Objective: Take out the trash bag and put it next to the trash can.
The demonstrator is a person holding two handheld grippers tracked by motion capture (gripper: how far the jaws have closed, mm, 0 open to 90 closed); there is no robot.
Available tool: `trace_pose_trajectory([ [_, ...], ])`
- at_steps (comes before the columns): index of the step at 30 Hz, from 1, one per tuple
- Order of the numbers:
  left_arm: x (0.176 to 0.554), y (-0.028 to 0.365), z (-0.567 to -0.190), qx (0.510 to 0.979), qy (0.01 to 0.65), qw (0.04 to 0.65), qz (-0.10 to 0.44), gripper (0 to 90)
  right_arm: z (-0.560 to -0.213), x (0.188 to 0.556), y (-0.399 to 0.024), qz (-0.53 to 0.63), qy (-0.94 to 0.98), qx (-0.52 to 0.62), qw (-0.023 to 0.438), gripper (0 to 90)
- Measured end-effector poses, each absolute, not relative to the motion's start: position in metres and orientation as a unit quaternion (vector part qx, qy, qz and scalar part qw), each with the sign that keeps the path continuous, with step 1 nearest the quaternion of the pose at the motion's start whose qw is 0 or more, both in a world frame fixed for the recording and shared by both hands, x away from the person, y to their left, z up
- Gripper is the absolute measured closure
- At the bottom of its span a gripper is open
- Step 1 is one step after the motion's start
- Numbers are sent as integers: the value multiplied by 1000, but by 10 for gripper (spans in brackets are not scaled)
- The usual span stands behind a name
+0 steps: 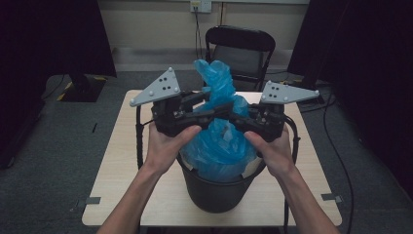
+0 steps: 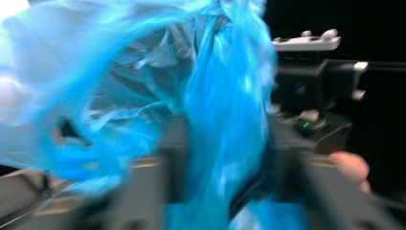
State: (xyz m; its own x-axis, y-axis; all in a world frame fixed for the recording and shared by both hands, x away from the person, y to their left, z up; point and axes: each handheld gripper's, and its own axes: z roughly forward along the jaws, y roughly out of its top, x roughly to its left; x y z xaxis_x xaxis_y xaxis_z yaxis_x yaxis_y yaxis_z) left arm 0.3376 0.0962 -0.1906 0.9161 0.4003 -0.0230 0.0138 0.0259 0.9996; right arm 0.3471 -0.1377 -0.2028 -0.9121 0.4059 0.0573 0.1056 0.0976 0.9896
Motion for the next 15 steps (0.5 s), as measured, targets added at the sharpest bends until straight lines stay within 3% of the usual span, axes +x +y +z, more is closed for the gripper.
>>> trace_pose_trajectory([
  [3, 335, 105, -198, 681, 153, 702, 142, 265, -197, 348, -145, 661, 719, 180, 116, 900],
  [5, 337, 105, -204, 684, 150, 701, 135, 190, -192, 347, -148, 671, 712, 177, 110, 900],
  [9, 341, 87, -212, 705, 147, 682, 129, 153, -184, 344, -141, 680, 707, 165, 105, 900],
  [11, 341, 78, -213, 712, 150, 668, 157, 150, -182, 343, -136, 680, 707, 162, 101, 900],
  [12, 341, 75, -213, 711, 152, 668, 158, 188, -182, 342, -134, 680, 708, 163, 101, 900],
  [13, 342, 74, -212, 714, 150, 667, 151, 286, -184, 342, -132, 676, 711, 166, 99, 900],
  [14, 342, 73, -212, 714, 144, 669, 149, 286, -184, 342, -132, 676, 711, 166, 99, 900],
  [15, 342, 72, -212, 716, 141, 668, 144, 497, -187, 343, -134, 682, 707, 168, 89, 880],
])
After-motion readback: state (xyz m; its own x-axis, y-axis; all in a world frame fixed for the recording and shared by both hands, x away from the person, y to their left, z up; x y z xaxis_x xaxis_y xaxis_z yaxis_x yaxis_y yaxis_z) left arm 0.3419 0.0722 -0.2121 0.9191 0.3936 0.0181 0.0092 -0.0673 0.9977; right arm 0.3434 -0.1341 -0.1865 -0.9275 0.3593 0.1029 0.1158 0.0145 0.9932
